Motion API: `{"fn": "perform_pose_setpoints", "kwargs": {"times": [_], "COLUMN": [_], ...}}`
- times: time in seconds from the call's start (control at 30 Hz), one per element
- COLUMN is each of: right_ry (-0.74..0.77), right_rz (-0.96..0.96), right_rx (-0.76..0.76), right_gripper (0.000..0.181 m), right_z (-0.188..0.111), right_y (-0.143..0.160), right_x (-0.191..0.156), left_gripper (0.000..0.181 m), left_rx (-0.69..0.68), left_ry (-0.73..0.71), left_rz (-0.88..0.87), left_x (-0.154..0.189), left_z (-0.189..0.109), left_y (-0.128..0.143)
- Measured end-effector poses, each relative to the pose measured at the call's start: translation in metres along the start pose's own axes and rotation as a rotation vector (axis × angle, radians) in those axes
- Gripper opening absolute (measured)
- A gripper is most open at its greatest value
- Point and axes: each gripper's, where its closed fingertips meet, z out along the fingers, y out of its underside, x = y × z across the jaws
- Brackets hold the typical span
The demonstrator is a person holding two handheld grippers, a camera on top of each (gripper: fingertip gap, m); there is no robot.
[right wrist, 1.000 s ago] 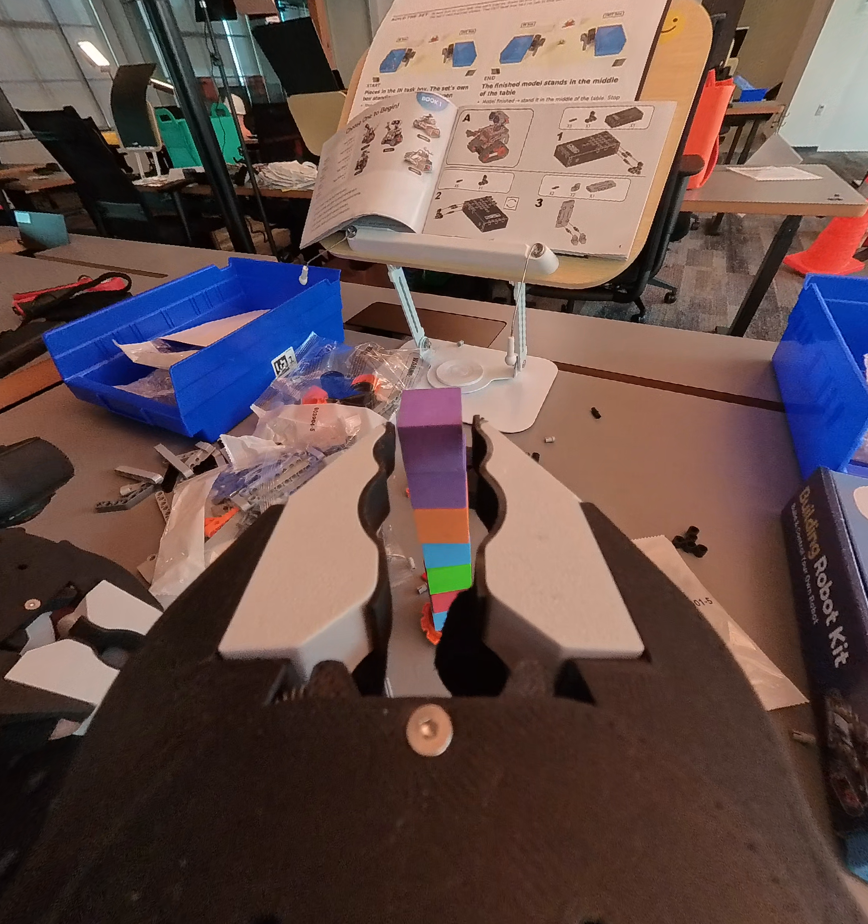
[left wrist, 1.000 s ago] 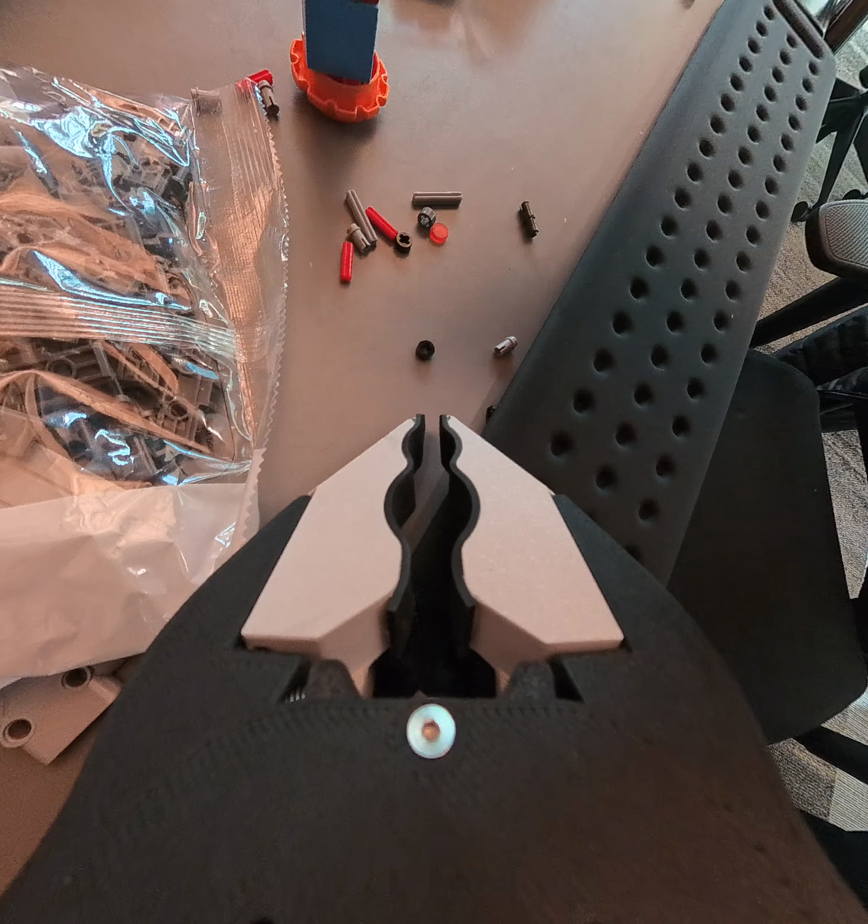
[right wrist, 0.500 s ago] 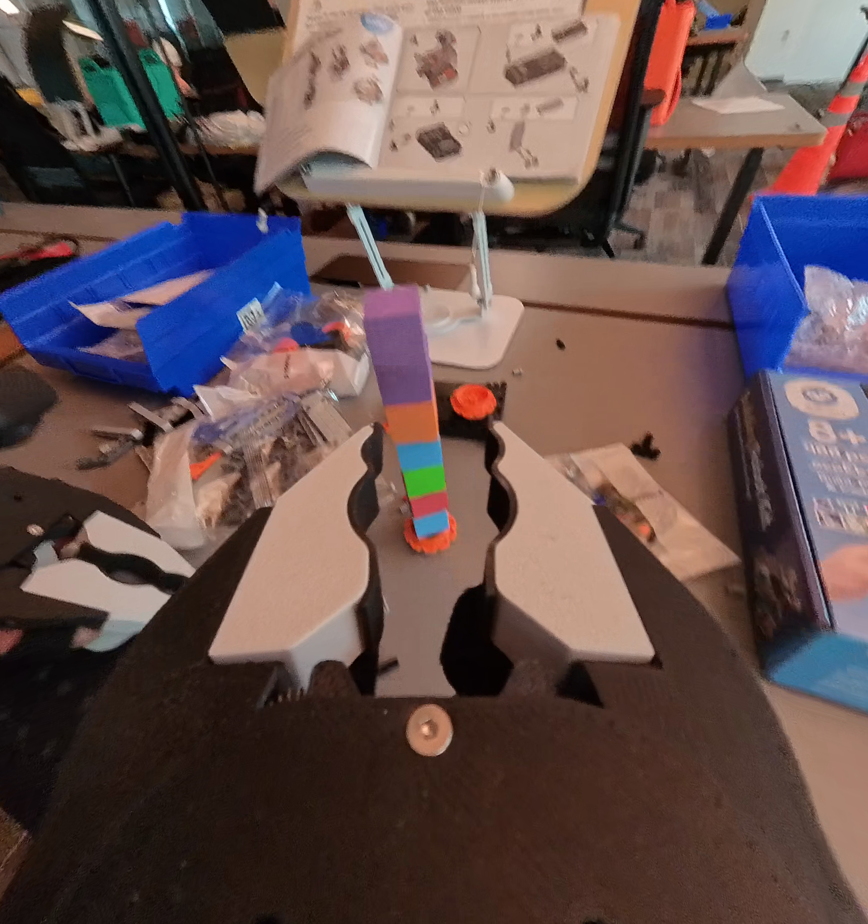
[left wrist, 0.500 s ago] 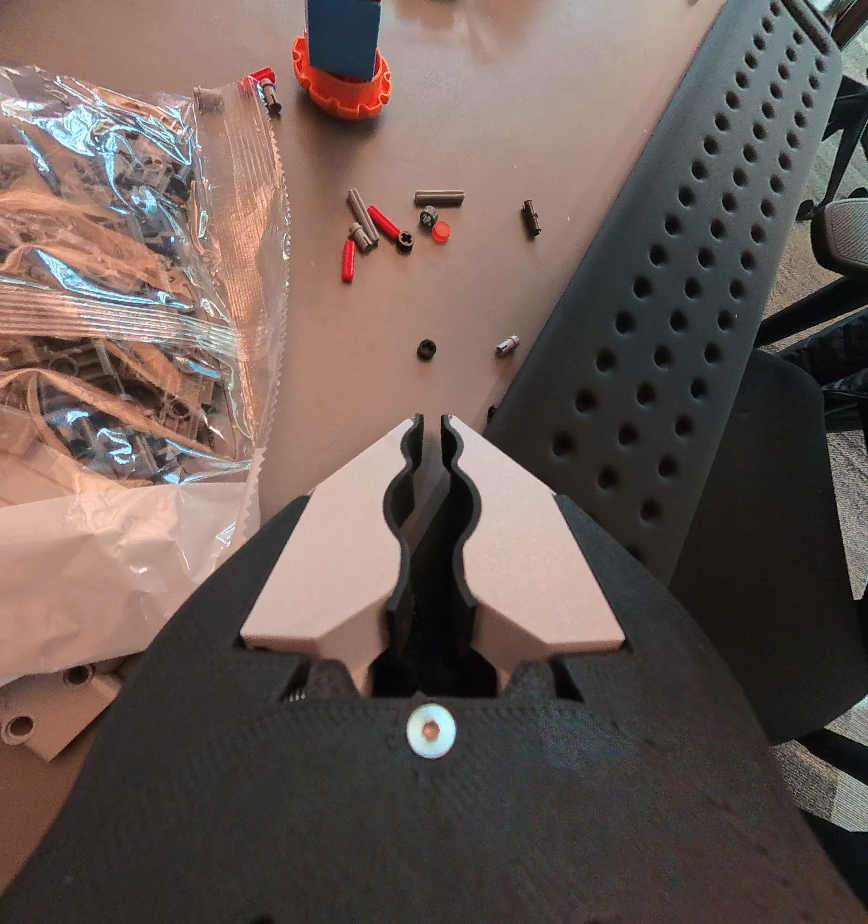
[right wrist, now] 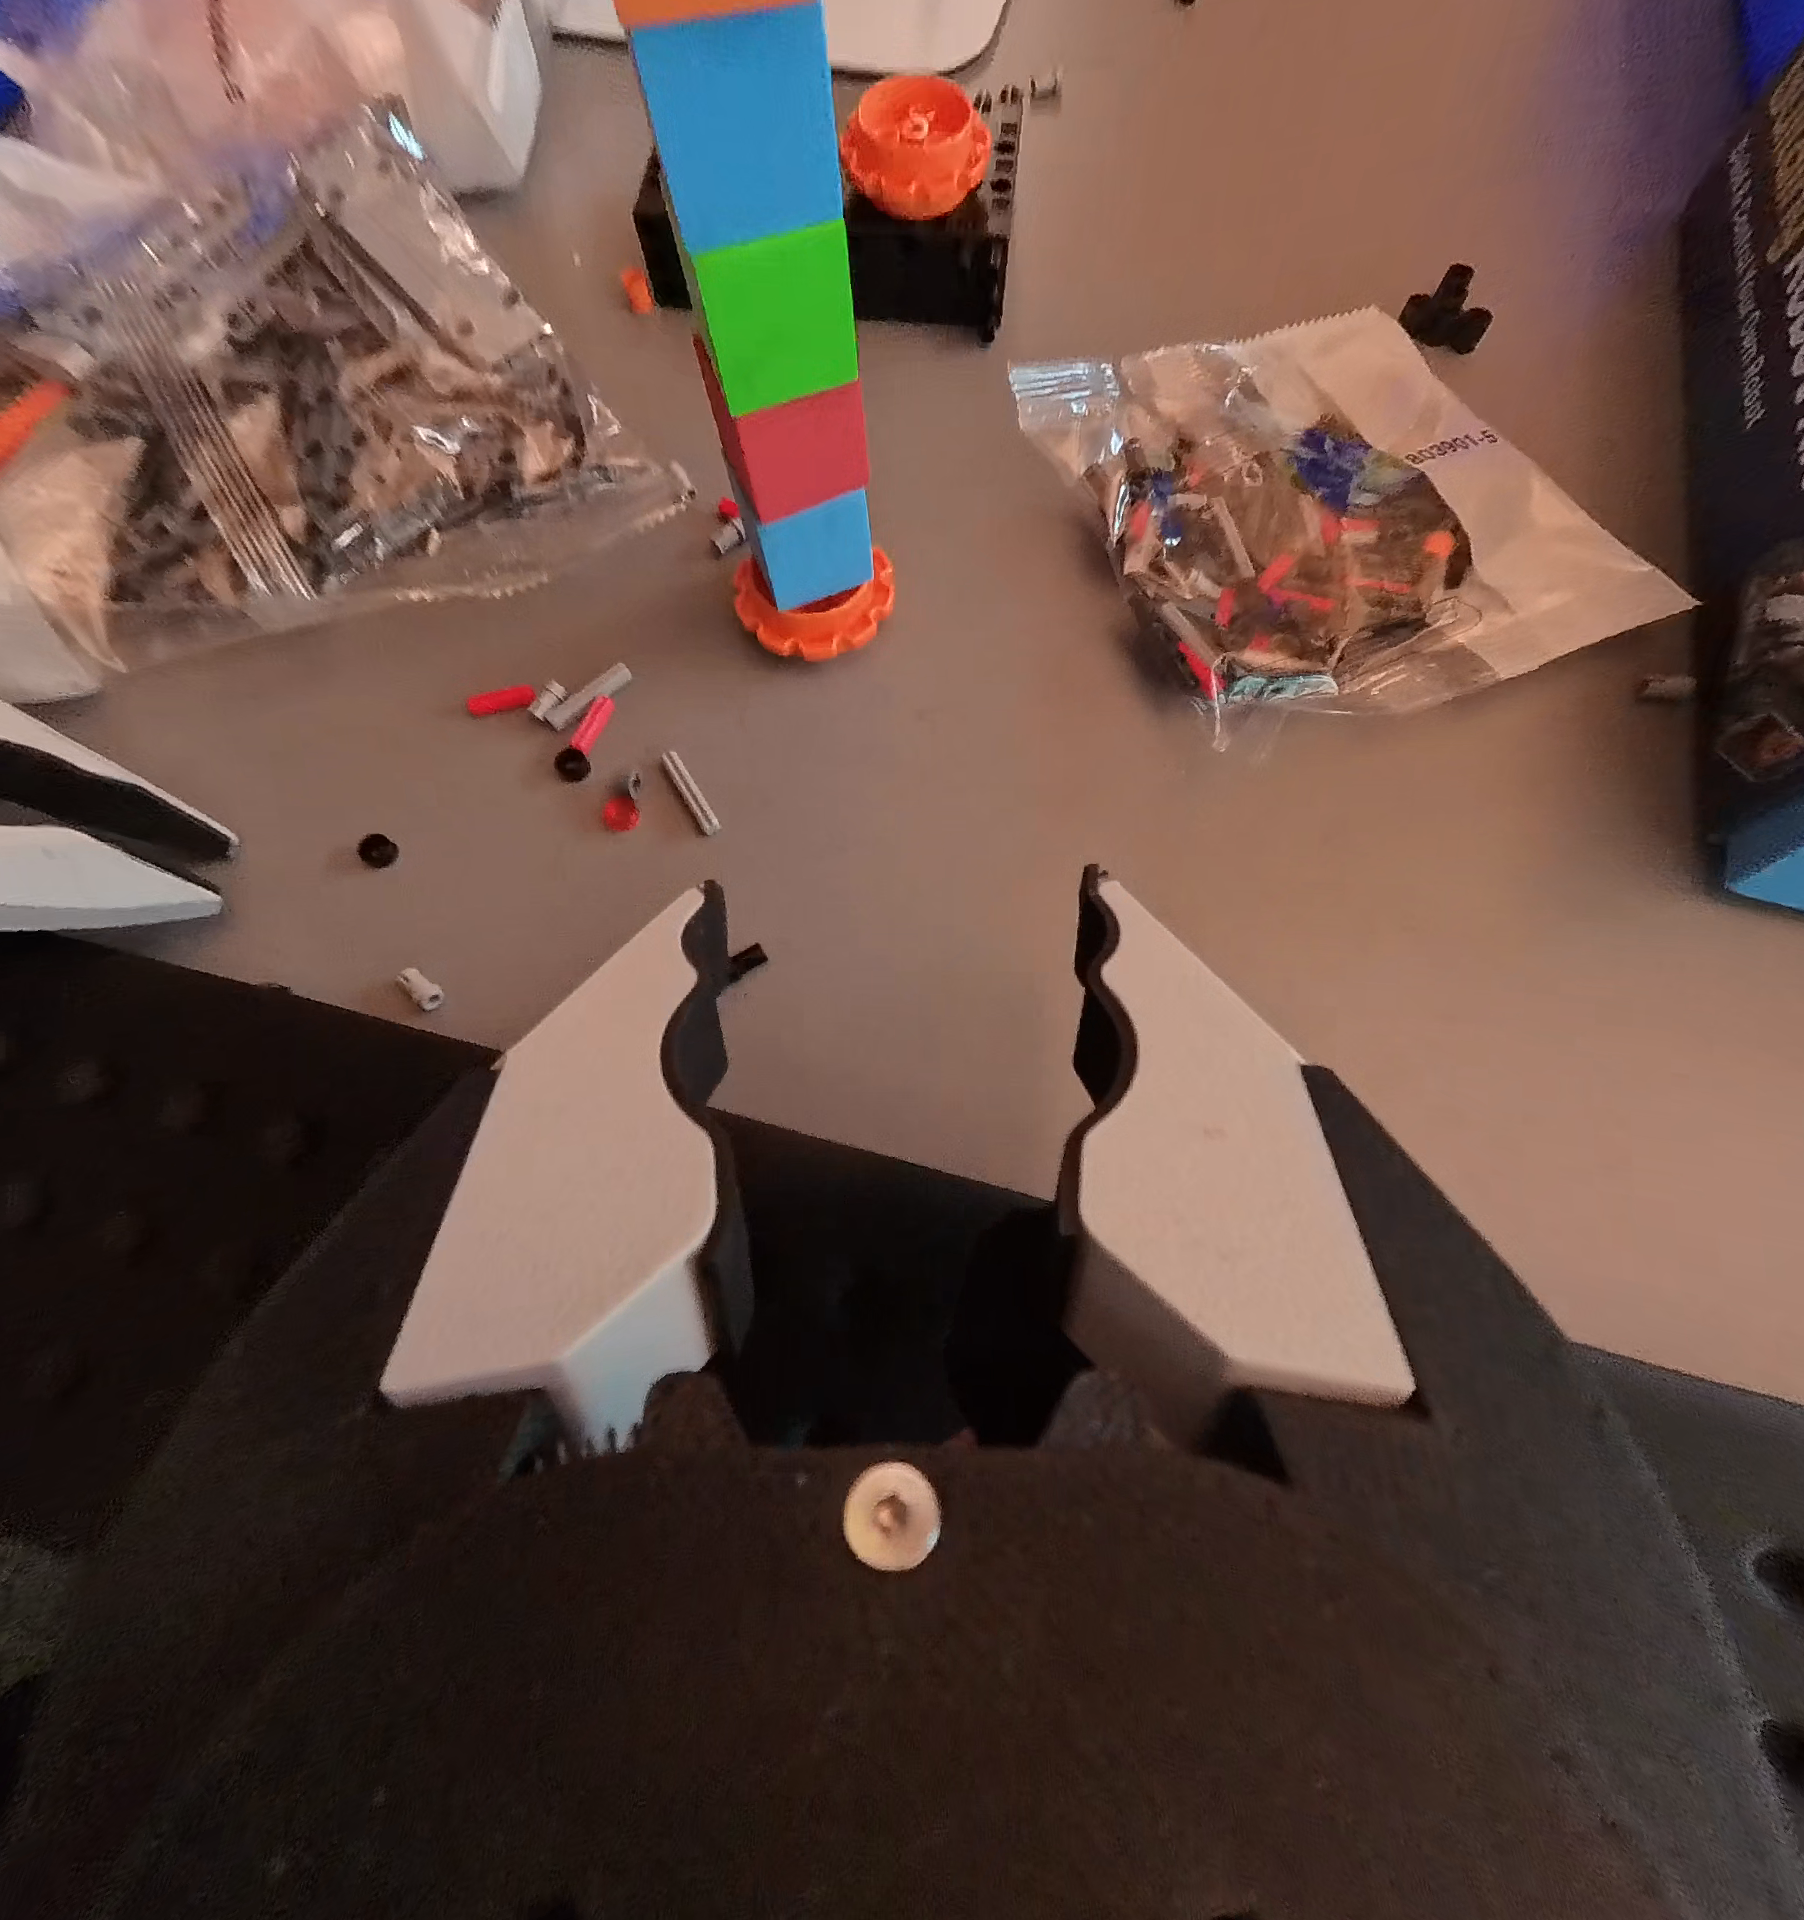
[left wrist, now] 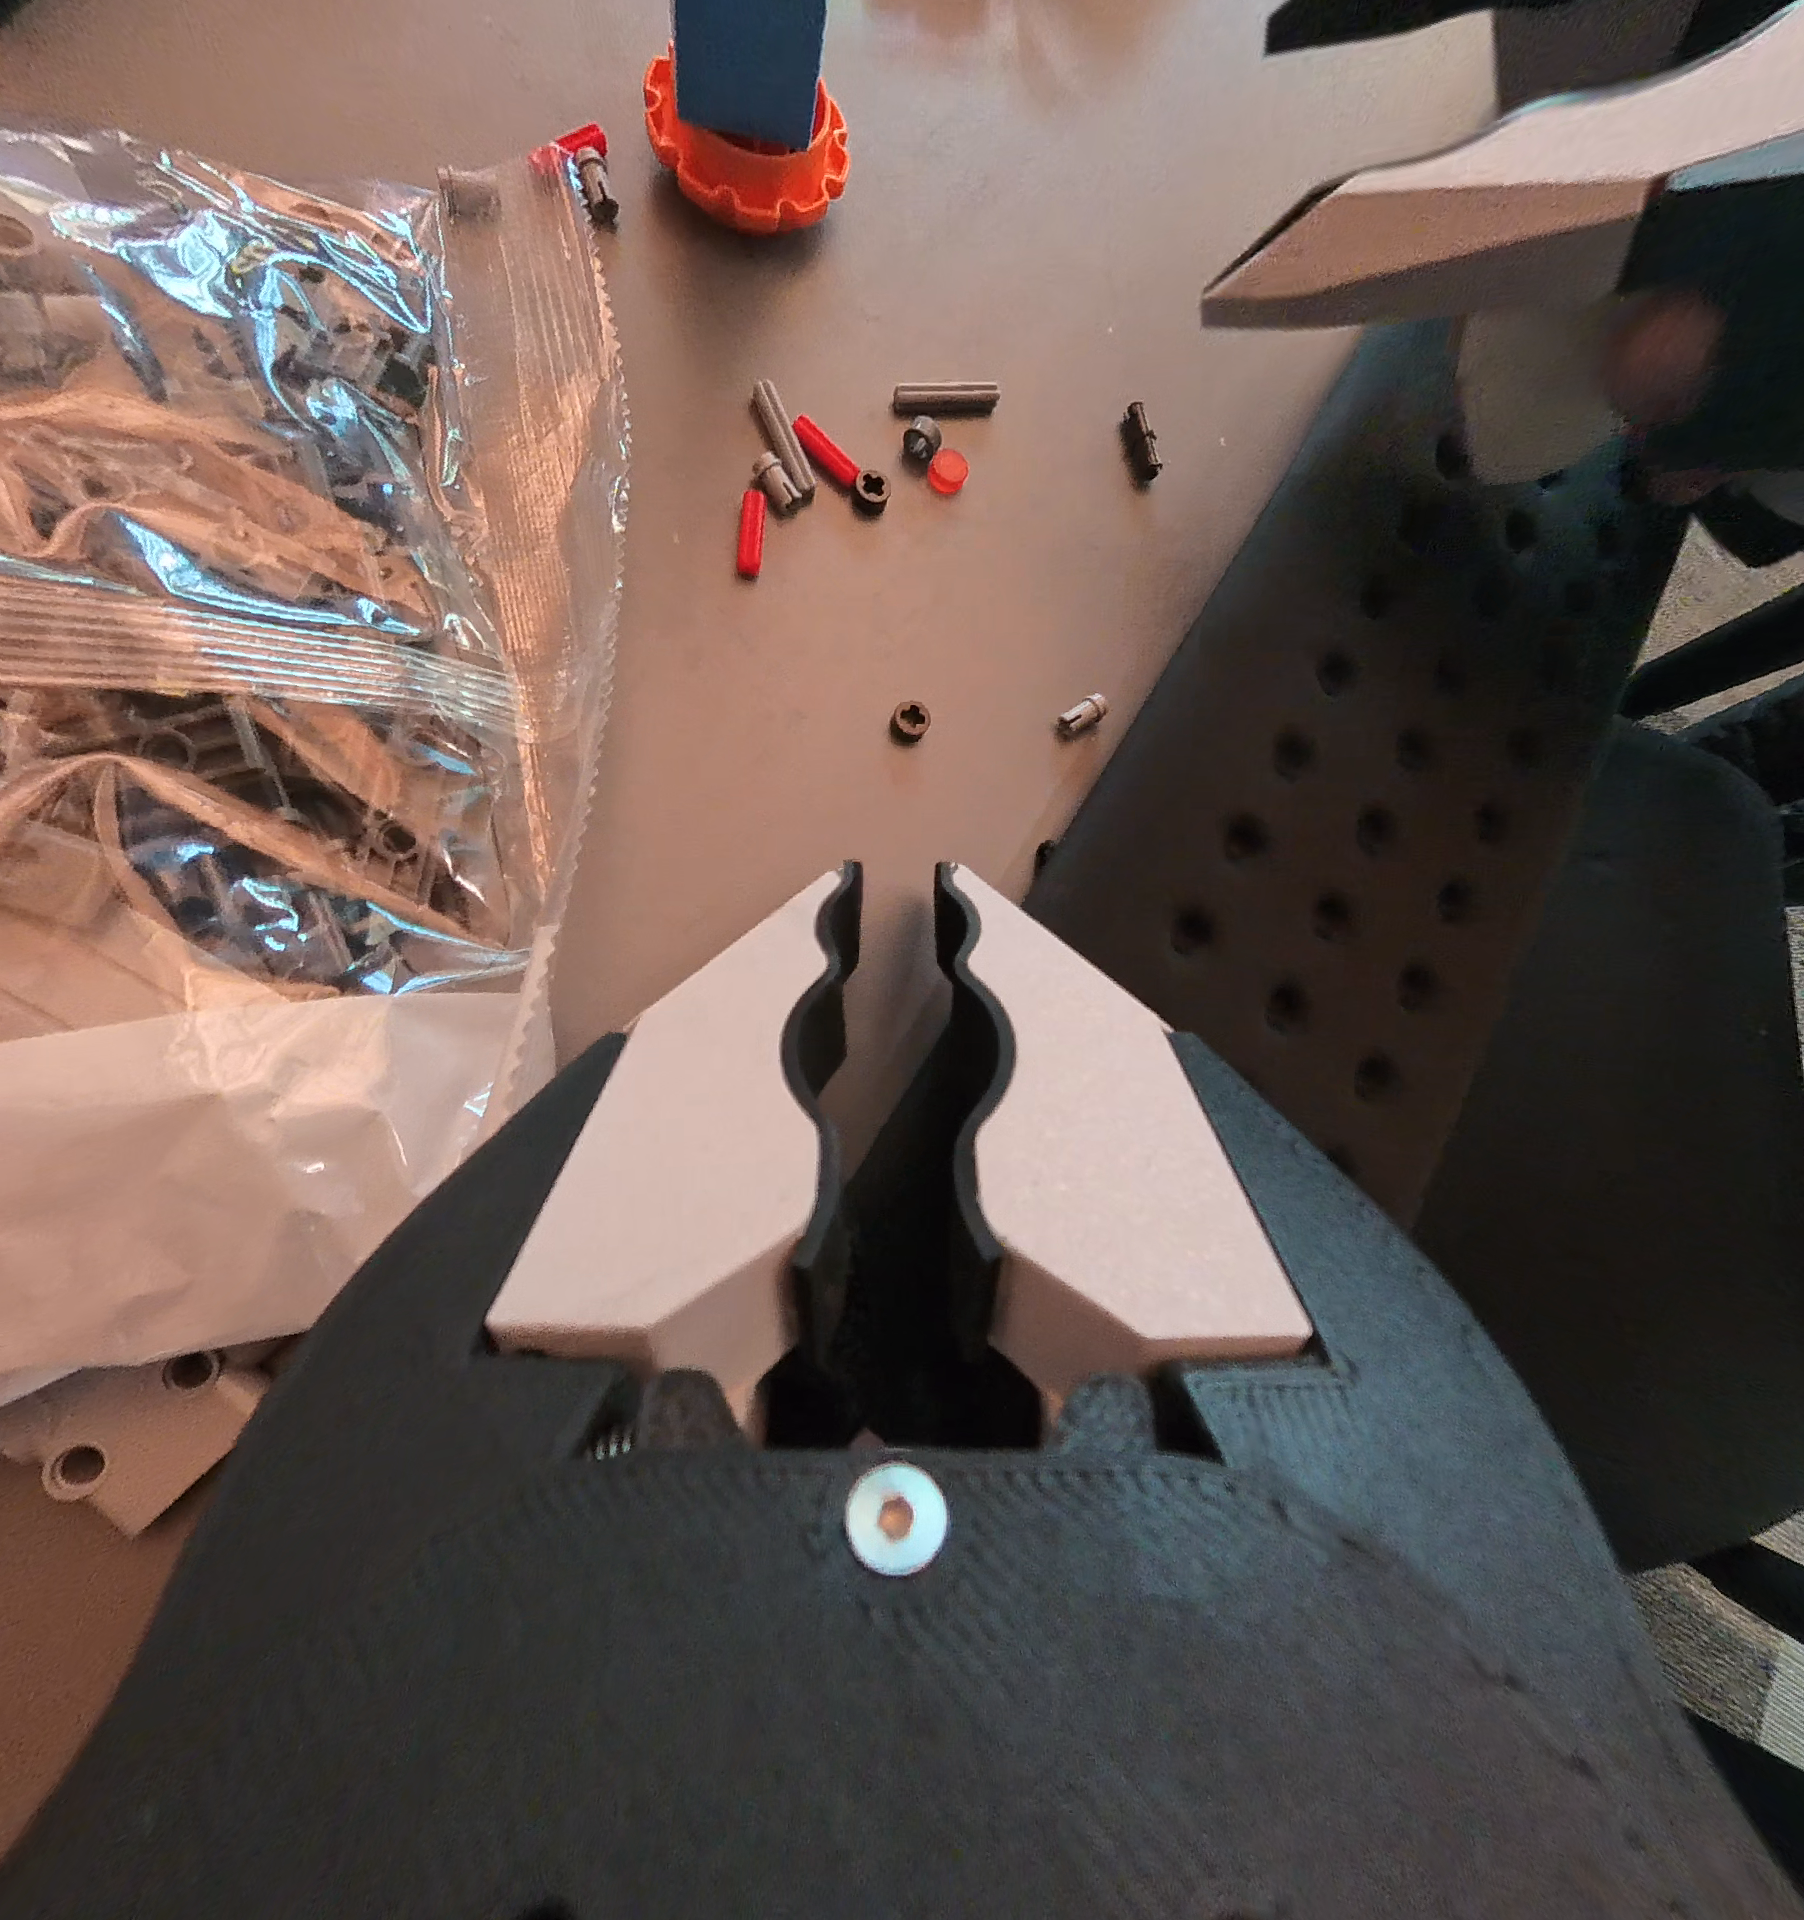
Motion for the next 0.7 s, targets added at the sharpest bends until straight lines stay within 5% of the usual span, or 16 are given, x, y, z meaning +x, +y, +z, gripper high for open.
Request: {"fn": "perform_pose_setpoints", "kwargs": {"times": [0.47,0.7], "right_ry": [0.001,-0.017], "right_rz": [-0.006,0.037], "right_rx": [-0.012,0.021], "right_gripper": [0.061,0.054], "right_z": [0.004,0.003], "right_y": [0.006,0.004], "right_x": [0.001,0.003], "left_gripper": [0.007,0.001], "left_rx": [0.013,-0.047], "left_ry": [-0.094,-0.159], "left_rz": [-0.02,-0.087], "left_x": [-0.004,-0.029], "left_z": [-0.009,-0.015], "left_y": [-0.005,-0.028]}}
